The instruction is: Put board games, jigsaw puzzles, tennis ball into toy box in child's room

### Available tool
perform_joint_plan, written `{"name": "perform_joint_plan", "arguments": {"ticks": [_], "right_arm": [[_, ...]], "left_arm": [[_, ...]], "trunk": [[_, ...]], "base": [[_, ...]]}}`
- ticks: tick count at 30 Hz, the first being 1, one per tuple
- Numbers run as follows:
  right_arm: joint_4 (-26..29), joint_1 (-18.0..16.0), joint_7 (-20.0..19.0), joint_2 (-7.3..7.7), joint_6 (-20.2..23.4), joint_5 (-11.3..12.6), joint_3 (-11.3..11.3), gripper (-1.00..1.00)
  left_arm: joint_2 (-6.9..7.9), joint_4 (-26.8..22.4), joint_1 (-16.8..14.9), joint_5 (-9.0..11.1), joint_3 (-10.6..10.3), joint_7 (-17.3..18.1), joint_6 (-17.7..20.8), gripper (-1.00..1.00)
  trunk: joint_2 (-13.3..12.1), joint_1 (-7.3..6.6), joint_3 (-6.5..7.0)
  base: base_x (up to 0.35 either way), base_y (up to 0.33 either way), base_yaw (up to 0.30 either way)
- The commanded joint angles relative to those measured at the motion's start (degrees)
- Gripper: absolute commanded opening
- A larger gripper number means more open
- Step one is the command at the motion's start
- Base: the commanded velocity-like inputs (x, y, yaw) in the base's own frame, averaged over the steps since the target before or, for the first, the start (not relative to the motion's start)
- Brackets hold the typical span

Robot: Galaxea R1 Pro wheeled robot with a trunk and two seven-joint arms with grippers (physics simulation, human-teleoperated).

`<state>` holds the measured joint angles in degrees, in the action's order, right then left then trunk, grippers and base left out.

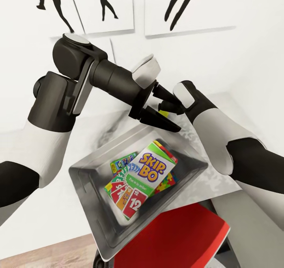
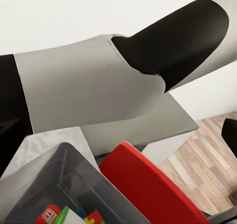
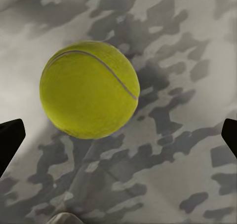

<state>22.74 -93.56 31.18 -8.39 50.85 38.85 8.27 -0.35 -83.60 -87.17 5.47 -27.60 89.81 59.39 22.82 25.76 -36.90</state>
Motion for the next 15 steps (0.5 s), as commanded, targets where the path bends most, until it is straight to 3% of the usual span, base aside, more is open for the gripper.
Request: {"name": "perform_joint_plan", "arguments": {"ticks": [1, 15], "right_arm": [[0.09, -0.04, 0.46, 0.06, 0.13, 0.61, 0.43, 1.0], [0.45, -0.04, 0.46, -0.45, -1.1, 0.61, 0.43, 1.0]], "left_arm": [[0.04, 0.02, -0.07, 0.05, -0.09, 0.19, 0.61, 1.0], [0.59, 0.02, -0.1, 0.0, -0.13, 0.19, 0.61, 1.0]], "trunk": [[0.1, 0.03, -0.17], [0.1, 0.03, -1.23]], "base": [[0.0, 0.0, 0.0], [0.0, 0.0, 0.0]]}}
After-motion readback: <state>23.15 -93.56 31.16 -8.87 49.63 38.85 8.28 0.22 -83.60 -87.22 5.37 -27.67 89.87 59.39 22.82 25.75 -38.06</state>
